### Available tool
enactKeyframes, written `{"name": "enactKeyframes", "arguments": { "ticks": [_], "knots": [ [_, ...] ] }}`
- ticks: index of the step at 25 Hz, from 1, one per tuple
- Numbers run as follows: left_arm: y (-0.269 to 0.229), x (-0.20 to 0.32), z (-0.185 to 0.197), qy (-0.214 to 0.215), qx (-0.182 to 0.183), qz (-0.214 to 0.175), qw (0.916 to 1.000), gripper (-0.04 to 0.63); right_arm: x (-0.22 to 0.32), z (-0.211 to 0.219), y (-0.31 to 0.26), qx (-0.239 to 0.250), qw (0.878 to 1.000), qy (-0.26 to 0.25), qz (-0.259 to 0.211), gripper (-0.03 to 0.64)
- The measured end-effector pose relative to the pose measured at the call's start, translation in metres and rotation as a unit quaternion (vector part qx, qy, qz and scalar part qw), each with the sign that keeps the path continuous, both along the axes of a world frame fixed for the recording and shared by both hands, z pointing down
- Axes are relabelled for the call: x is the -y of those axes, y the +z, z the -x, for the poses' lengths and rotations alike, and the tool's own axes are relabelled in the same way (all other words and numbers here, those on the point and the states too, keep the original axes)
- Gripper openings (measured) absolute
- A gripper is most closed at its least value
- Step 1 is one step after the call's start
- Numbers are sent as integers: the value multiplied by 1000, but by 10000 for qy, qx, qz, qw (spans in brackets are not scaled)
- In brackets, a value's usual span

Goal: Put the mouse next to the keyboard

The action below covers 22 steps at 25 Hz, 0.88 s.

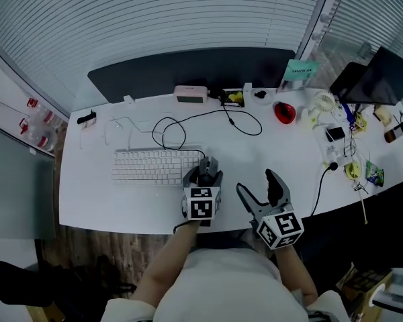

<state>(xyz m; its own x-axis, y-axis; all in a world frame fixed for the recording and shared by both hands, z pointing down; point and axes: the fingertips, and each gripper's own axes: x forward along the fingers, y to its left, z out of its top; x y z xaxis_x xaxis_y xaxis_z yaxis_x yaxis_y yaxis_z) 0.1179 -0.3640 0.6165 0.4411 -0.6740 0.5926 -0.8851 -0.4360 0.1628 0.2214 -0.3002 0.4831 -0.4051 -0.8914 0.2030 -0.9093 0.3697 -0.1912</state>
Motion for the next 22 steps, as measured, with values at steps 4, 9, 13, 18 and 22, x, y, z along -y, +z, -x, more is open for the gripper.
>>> {"name": "enactKeyframes", "arguments": {
  "ticks": [4, 9, 13, 18, 22],
  "knots": [
    [10, 6, -19, 16, -27, 135, 9999, 308, -1, -13, 3, -2, 9999, 139, 42, 385],
    [23, 11, -37, 7, 13, 311, 9995, 308, -3, -29, 6, -12, 9994, 334, 98, 385],
    [27, 15, -48, 39, 160, 353, 9992, 308, -4, -40, 10, -13, 9988, 461, 157, 385],
    [38, 23, -56, 71, 311, 445, 9985, 308, -5, -46, 16, -24, 9983, 540, 229, 385],
    [44, 30, -59, 40, 421, 510, 9978, 308, -4, -47, 18, -4, 9981, 560, 258, 385]
  ]
}}
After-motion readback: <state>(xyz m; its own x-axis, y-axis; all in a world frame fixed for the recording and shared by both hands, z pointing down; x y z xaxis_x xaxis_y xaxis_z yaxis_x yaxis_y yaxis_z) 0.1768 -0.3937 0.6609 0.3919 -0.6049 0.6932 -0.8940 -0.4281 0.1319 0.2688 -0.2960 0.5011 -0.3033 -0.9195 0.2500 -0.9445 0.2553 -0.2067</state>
